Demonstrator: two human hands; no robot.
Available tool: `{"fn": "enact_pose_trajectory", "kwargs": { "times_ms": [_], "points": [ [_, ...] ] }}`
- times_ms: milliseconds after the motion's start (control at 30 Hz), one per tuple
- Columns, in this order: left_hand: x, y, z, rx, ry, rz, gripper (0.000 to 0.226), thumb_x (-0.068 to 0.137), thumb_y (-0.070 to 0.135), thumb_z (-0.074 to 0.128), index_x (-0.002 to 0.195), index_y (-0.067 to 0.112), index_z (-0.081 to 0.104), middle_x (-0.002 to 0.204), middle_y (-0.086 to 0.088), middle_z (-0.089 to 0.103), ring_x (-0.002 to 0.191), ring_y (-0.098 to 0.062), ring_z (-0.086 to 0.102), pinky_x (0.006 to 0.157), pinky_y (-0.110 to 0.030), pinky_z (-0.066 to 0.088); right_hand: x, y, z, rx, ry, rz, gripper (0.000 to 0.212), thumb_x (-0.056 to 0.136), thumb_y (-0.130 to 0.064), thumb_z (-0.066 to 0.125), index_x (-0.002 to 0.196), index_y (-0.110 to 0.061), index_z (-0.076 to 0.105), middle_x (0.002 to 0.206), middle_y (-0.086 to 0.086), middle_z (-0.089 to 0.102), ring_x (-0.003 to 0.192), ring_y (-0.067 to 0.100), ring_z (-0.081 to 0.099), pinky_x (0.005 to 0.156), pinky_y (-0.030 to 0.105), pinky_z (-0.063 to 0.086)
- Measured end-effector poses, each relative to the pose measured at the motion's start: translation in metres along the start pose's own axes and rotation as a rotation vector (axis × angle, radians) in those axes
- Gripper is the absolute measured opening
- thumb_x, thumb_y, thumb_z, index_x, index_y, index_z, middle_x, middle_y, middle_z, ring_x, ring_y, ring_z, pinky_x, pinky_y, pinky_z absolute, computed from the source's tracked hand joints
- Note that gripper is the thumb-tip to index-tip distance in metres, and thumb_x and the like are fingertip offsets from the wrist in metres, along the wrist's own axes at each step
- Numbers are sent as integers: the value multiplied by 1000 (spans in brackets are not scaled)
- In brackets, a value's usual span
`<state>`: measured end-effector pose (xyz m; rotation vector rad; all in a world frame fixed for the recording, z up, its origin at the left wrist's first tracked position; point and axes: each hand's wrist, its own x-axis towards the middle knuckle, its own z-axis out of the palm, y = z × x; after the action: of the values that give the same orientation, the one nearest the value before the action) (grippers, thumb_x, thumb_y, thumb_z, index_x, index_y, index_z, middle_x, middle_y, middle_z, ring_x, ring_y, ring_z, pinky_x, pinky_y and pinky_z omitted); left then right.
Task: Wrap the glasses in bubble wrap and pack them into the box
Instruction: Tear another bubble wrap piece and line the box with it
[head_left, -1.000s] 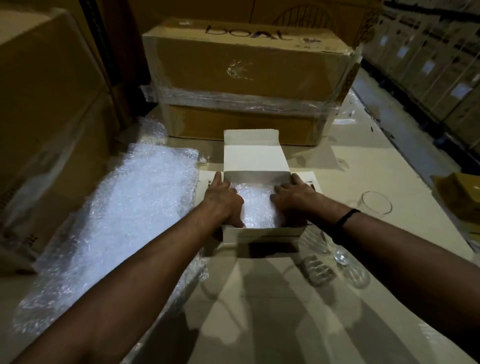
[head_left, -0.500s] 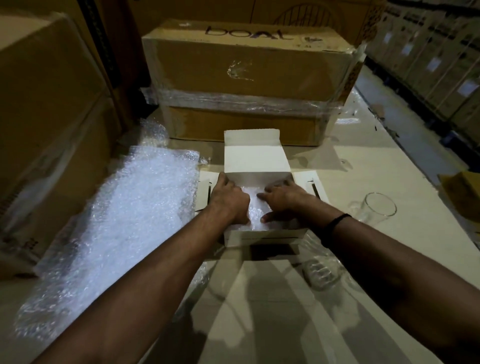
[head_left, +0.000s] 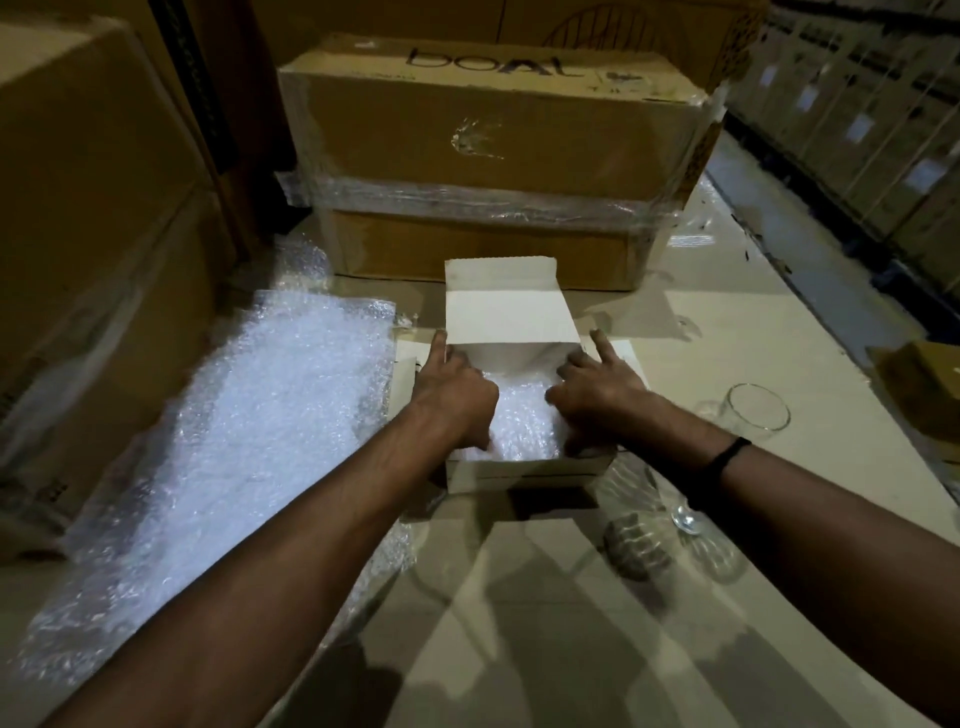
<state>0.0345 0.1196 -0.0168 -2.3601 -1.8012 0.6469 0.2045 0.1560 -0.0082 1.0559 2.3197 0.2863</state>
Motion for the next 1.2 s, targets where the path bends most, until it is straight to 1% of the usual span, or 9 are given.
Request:
{"fn": "enact_pose_trajectory", "kwargs": {
  "times_ms": [100, 267, 467, 633, 767, 833, 933, 1000, 1200],
  "points": [
    [-5, 2, -2, -117, -57, 129, 35, 88, 50, 62, 121, 38, 65, 135, 3, 58, 137, -25, 36, 114, -58, 2, 0, -3, -2, 62, -45, -184, 46, 89, -37, 64, 132, -41, 52, 144, -1, 48, 138, 24, 36, 116, 54, 10],
    [-2, 4, 5, -188, -237, 194, 31, 97, 30, 51, 121, 43, 64, 132, 11, 61, 135, -20, 41, 114, -59, -8, 11, -3, -2, 151, -204, -207, 42, 94, -33, 58, 134, -46, 51, 147, -6, 45, 139, 23, 33, 117, 55, 4],
    [0, -2, -1, -31, -134, 102, 40, 84, 55, 65, 119, 37, 66, 132, 3, 60, 135, -24, 38, 112, -56, 4, 22, 7, -2, 39, 4, -69, 78, 69, -68, 69, 136, -32, 49, 137, 0, 52, 128, 24, 44, 107, 45, 28],
    [11, 4, 13, 90, -183, -9, 57, 81, 42, 68, 135, 34, 52, 153, -17, 35, 147, -39, 12, 113, -62, -7, 33, -9, 15, -50, -19, 8, 69, 79, -54, 66, 133, -14, 48, 136, 18, 54, 134, 35, 42, 112, 68, 3],
    [9, 2, 5, 28, -73, -17, 61, 79, 49, 70, 133, 30, 51, 145, -13, 47, 142, -37, 27, 113, -62, -1, 25, -1, 4, 14, 2, 39, 65, 71, -58, 72, 123, -23, 57, 129, 7, 59, 131, 31, 43, 112, 64, 3],
    [4, -2, 3, 29, -24, -14, 50, 79, 51, 71, 121, 26, 60, 138, -9, 54, 139, -34, 31, 113, -63, 1, 13, 4, -1, -22, 2, 31, 58, 72, -56, 73, 118, -25, 60, 128, 5, 60, 132, 31, 41, 111, 65, 4],
    [-3, 1, 7, 83, -104, -25, 27, 86, 32, 66, 111, 20, 65, 137, -10, 56, 143, -32, 27, 115, -63, -3, 4, -1, 7, -66, -54, 38, 30, 88, -30, 61, 116, -18, 63, 133, 7, 58, 140, 32, 30, 111, 67, -6],
    [-5, 5, 8, 66, -127, -40, 23, 87, 23, 62, 110, 18, 66, 140, -12, 53, 144, -32, 26, 115, -63, -4, 5, -6, 16, -33, -93, 81, 27, 92, -22, 51, 115, -18, 63, 135, 8, 57, 142, 32, 27, 110, 66, -11],
    [-27, -4, 5, -205, 110, -45, 31, 92, 48, 56, 104, 24, 71, 126, -2, 65, 134, -21, 42, 115, -56, 1, -19, -5, 0, 228, 24, 142, 36, 96, -47, 48, 121, -26, 63, 138, 1, 53, 138, 23, 35, 115, 59, -1]
  ]
}}
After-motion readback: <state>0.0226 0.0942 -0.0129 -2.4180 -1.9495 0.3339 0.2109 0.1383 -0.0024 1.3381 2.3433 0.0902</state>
